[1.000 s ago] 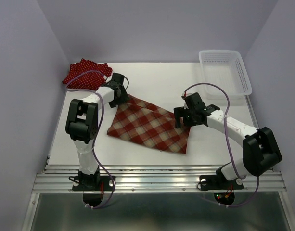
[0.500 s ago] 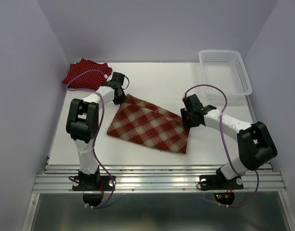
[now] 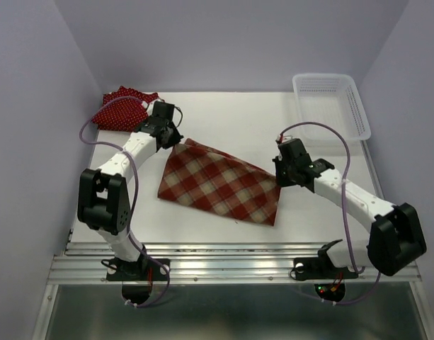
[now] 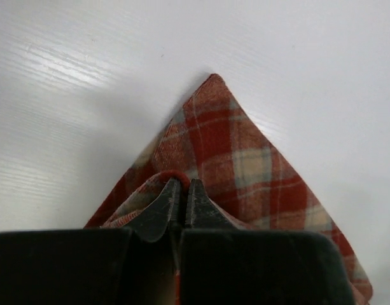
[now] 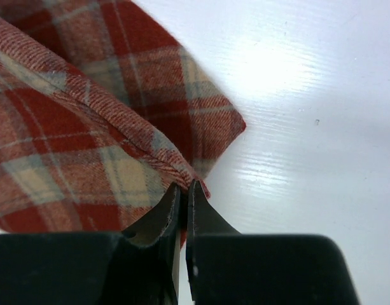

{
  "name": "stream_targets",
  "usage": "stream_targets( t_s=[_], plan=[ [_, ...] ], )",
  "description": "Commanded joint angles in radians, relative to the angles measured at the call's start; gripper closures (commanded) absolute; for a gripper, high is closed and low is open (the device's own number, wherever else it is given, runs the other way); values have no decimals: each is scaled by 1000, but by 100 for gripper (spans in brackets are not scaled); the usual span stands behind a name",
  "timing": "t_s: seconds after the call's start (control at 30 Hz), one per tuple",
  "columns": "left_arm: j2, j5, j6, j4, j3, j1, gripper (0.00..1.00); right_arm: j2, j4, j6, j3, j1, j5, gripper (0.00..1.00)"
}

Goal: Fold and stack the skirts
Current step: Fold the skirt

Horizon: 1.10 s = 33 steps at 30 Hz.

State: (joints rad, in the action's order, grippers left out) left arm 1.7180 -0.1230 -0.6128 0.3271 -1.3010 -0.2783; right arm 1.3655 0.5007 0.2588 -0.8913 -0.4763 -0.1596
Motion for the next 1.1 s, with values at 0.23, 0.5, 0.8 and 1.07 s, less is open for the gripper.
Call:
stream_targets(
  t_s=[0.23, 0.5, 0.8, 1.07],
  plan=[
    [-107, -37, 22, 20, -125, -7, 100, -140, 110, 5, -64, 16, -38, 99],
    [161, -53, 65, 67, -326, -9, 100, 1, 15, -18, -49, 70, 14, 99],
    [472, -52, 139, -54, -575, -7, 100, 196, -143, -24, -54, 114, -10, 99],
    [557, -63, 159, 18, -724, -6, 25, 228, -140, -13, -107, 114, -97, 48]
  ],
)
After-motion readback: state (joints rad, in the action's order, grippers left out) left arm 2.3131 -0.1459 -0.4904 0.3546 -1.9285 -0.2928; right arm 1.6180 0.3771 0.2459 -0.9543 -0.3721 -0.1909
